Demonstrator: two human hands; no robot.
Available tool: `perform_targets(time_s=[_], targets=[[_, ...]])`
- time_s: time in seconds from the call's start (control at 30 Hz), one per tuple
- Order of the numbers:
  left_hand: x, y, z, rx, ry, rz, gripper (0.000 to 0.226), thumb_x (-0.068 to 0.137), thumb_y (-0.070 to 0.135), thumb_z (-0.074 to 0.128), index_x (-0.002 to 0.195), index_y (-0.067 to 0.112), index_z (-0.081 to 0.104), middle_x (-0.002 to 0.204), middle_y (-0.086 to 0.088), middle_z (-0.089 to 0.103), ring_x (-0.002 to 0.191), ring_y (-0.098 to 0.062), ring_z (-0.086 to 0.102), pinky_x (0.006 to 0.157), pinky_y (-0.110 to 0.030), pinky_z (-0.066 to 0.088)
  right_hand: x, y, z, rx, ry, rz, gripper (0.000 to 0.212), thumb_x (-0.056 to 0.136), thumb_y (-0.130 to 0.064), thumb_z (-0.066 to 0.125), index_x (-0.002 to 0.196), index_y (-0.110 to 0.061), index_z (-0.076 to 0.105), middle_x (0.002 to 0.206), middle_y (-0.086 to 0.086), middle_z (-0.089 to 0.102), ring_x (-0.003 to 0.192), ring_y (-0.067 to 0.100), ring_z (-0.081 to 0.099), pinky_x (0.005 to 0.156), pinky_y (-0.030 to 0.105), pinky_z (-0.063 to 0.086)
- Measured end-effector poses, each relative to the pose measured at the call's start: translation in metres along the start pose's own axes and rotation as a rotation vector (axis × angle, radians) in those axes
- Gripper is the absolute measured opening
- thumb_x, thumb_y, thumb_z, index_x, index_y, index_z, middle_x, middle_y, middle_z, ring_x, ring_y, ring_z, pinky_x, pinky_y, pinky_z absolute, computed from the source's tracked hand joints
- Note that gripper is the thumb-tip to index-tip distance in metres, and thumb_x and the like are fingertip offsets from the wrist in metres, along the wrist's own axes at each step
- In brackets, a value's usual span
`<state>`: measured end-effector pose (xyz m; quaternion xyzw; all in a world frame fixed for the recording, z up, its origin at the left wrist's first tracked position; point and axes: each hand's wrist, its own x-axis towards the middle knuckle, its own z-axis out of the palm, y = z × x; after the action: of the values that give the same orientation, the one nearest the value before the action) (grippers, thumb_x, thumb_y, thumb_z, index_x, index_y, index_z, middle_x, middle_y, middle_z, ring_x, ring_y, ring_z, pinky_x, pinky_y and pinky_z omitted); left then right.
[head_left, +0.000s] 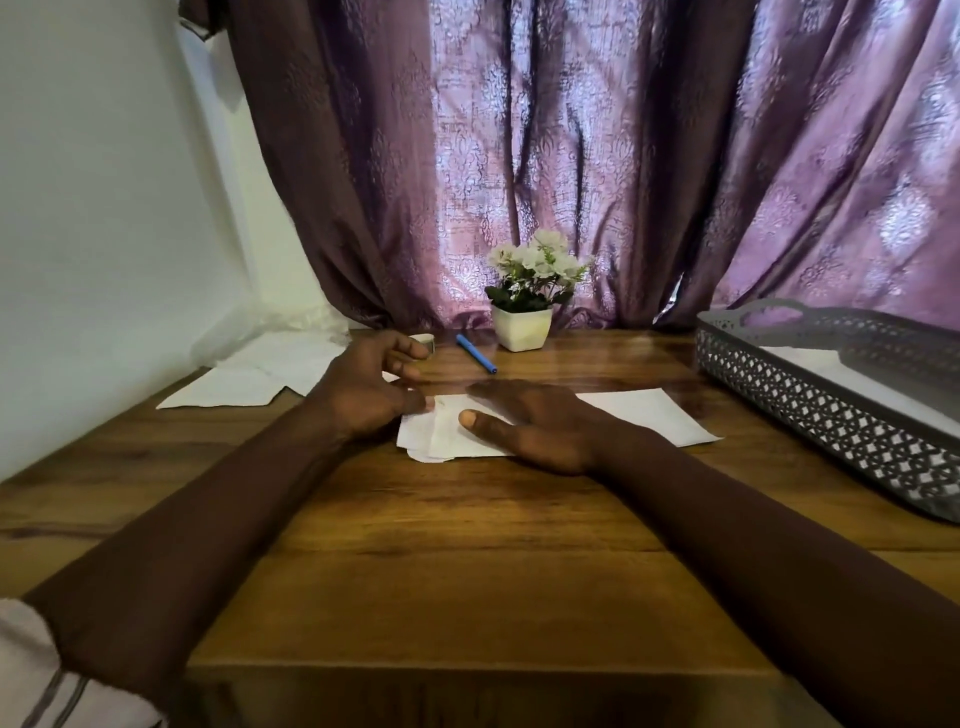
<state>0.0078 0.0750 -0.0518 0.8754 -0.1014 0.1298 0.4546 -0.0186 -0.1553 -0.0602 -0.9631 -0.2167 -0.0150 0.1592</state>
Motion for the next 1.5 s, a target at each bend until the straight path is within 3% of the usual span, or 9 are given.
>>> perform_targets(time_s=[0.13, 0.23, 0.43, 0.6, 0.77, 1.03, 1.23, 1.4, 1.5], targets=[[-0.001, 0.009, 0.013, -0.001, 0.103, 0.015, 0.042, 0.072, 0.031, 0.092, 0.107, 0.028, 0.069, 0.093, 0.008, 0.074, 0.091, -0.009, 0.069, 0.077, -0.028, 0.052, -0.003, -0.004, -0.003, 0.101, 0.038, 0.003, 0.066, 0.098, -0.074, 0.030, 0.155, -0.043, 0.034, 0.166, -0.004, 0.033, 0.151, 0.021, 0.031, 0.122, 0.046, 0.024], [-0.004, 0.012, 0.012, -0.103, 0.009, -0.117, 0.079, 0.050, 0.045, 0.100, 0.117, 0.031, 0.063, 0.100, -0.001, 0.074, 0.092, -0.019, 0.073, 0.083, -0.041, 0.061, 0.000, -0.004, 0.001, 0.184, 0.072, 0.006, 0.074, 0.092, -0.082, 0.028, 0.154, -0.044, 0.037, 0.165, -0.004, 0.034, 0.151, 0.020, 0.033, 0.122, 0.048, 0.026], [-0.001, 0.013, 0.017, -0.374, -0.069, -0.142, 0.088, 0.064, -0.016, 0.086, 0.132, 0.030, 0.054, 0.122, -0.014, 0.070, 0.113, -0.022, 0.069, 0.097, -0.049, 0.058, -0.006, -0.014, -0.003, 0.472, 0.209, -0.044, 0.060, 0.100, -0.068, 0.037, 0.151, -0.038, 0.046, 0.160, -0.009, 0.042, 0.142, 0.008, 0.040, 0.109, 0.028, 0.027], [0.005, 0.012, 0.006, -0.504, -0.091, -0.160, 0.087, 0.079, -0.023, 0.067, 0.148, 0.024, 0.045, 0.136, -0.016, 0.060, 0.121, -0.022, 0.062, 0.083, -0.028, 0.060, -0.006, -0.007, -0.007, 0.188, 0.237, -0.019, 0.065, 0.099, -0.070, 0.034, 0.154, -0.036, 0.040, 0.163, -0.004, 0.038, 0.149, 0.017, 0.034, 0.122, 0.045, 0.025], [0.003, 0.002, 0.003, 0.035, 0.049, -0.128, 0.083, 0.067, 0.034, 0.095, 0.138, 0.028, 0.053, 0.121, -0.001, 0.060, 0.114, -0.019, 0.059, 0.097, -0.034, 0.051, 0.005, 0.007, 0.003, -0.017, 0.059, 0.067, 0.074, 0.095, -0.077, 0.032, 0.155, -0.034, 0.039, 0.166, -0.004, 0.033, 0.151, 0.021, 0.030, 0.122, 0.049, 0.025], [0.004, 0.004, 0.011, -0.516, -0.090, -0.160, 0.086, 0.076, -0.023, 0.072, 0.144, 0.026, 0.051, 0.130, -0.018, 0.062, 0.120, -0.019, 0.062, 0.091, -0.035, 0.059, 0.009, 0.000, 0.007, -0.101, 0.133, -0.038, 0.069, 0.097, -0.073, 0.031, 0.154, -0.034, 0.040, 0.163, -0.002, 0.036, 0.150, 0.021, 0.031, 0.121, 0.051, 0.024], [0.010, -0.007, 0.016, -0.138, 0.060, -0.085, 0.072, 0.057, 0.025, 0.100, 0.118, 0.032, 0.063, 0.112, -0.001, 0.069, 0.108, -0.019, 0.067, 0.100, -0.042, 0.055, 0.009, -0.003, 0.011, -0.084, 0.056, -0.050, 0.075, 0.093, -0.078, 0.034, 0.156, -0.036, 0.035, 0.165, -0.003, 0.032, 0.152, 0.022, 0.027, 0.122, 0.053, 0.025], [0.010, -0.005, 0.018, -0.473, -0.066, -0.142, 0.068, 0.070, -0.016, 0.082, 0.122, 0.023, 0.065, 0.127, -0.015, 0.064, 0.124, -0.027, 0.062, 0.093, -0.039, 0.059, 0.008, -0.004, 0.010, -0.085, 0.070, -0.062, 0.075, 0.093, -0.078, 0.037, 0.156, -0.036, 0.033, 0.165, -0.002, 0.032, 0.152, 0.022, 0.026, 0.122, 0.053, 0.025], [0.013, -0.006, 0.011, -0.173, -0.036, 0.040, 0.056, 0.080, 0.001, 0.083, 0.126, 0.028, 0.064, 0.126, -0.001, 0.067, 0.123, -0.016, 0.061, 0.097, -0.037, 0.055, 0.006, -0.005, 0.009, -0.088, 0.086, -0.087, 0.077, 0.093, -0.078, 0.035, 0.157, -0.035, 0.032, 0.165, -0.002, 0.032, 0.152, 0.021, 0.027, 0.122, 0.054, 0.025]])
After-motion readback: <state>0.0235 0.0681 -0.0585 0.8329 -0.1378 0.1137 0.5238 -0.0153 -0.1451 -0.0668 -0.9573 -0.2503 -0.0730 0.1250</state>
